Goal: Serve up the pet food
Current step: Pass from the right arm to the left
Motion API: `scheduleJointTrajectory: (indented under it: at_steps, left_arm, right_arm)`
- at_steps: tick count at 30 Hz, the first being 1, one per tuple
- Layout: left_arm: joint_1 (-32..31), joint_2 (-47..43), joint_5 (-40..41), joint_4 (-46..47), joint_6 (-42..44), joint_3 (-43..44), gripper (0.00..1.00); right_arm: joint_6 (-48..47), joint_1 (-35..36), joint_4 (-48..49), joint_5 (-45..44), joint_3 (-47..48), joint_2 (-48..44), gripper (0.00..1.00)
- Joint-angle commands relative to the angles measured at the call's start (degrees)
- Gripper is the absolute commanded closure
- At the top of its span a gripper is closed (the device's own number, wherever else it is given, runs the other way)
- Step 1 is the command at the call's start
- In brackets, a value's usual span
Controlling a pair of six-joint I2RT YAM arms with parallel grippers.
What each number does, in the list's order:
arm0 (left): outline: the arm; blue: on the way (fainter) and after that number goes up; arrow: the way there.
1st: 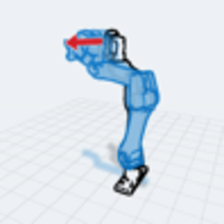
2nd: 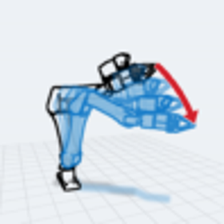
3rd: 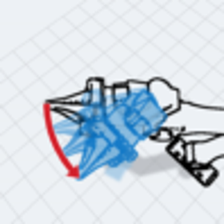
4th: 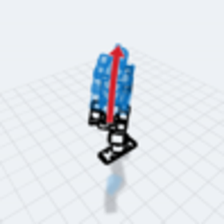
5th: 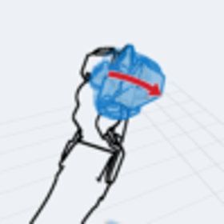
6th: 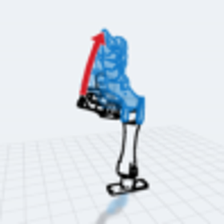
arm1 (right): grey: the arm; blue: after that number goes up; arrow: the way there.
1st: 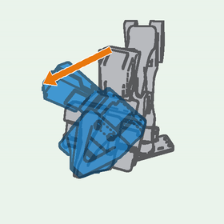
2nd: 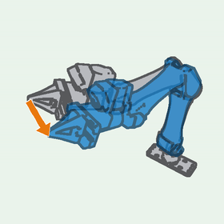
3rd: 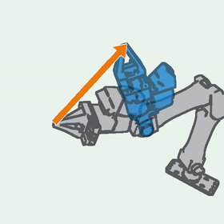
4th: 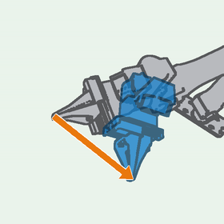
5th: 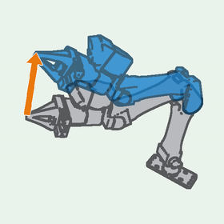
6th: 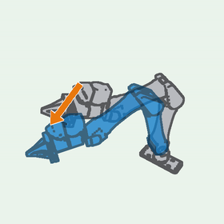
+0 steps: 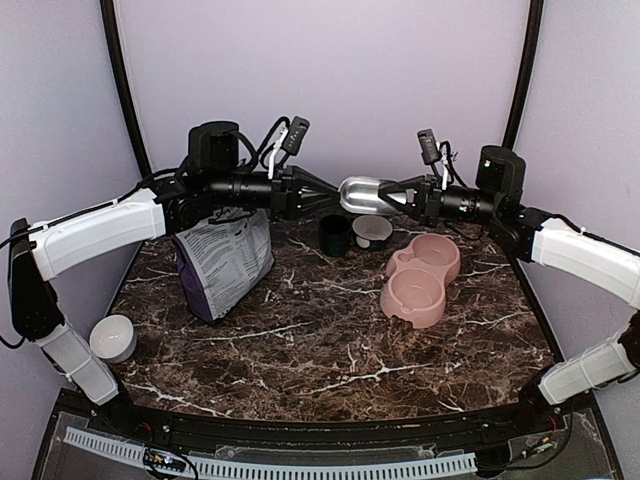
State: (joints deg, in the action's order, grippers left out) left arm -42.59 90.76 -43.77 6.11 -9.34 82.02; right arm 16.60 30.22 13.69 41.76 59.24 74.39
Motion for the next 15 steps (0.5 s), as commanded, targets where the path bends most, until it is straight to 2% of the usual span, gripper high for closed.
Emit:
scheduleJointTrajectory:
  at_steps: [1,11,15]
  left_arm:
    - [0.27,-0.59,0.51,1.08,-0.04,0.69,0.75]
    - [0.29,-0.79,0.88,1.01,0.02,0.60,0.77]
    - [0.31,-0.87,3.72,0.69,0.29,0.65,0.76]
  right_arm:
    - [-0.15,0.04,2.48,0.27,1.77,-0.12,1.00]
    - [-0.16,0.05,2.48,0.45,1.68,-0.20,1.00]
    - [-0.25,0.05,2.43,0.27,1.57,-0.45,1.00]
